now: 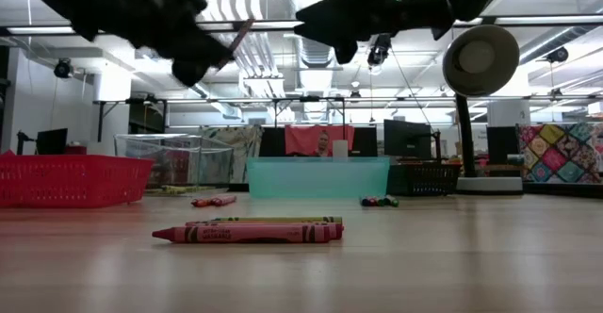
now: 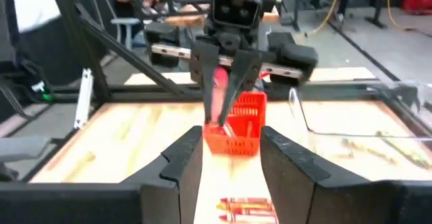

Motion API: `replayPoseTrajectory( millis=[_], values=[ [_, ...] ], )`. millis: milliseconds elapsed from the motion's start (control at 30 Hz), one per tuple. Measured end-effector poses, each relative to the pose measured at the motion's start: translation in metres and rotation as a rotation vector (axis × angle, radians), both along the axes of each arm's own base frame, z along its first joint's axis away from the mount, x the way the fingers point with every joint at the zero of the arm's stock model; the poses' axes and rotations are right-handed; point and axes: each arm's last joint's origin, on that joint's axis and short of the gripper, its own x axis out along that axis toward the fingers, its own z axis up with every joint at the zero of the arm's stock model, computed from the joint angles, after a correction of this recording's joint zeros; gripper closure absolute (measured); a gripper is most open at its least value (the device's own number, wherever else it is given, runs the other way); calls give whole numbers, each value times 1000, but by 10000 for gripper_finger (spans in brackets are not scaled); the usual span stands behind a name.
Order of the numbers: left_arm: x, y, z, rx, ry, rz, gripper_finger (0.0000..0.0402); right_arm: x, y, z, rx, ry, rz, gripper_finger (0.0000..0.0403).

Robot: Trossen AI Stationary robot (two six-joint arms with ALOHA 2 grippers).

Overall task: Sort crayons
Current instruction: Put the red crayon into the red bin

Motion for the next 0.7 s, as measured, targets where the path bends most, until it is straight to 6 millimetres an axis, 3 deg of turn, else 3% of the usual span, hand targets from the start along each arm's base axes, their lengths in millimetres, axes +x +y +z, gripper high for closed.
replayPoseTrajectory(
  millis=[333, 567, 700],
  values=[
    [-49, -4, 14, -163, 722, 276, 400, -1, -2, -1, -20, 11, -18, 266],
    [-68, -5, -9, -138, 1138, 378, 400, -1, -2, -1, -19, 14, -17, 266],
    [-66, -4, -22, -108, 1236, 347, 400, -1, -2, -2, -19, 17, -17, 266]
  ],
)
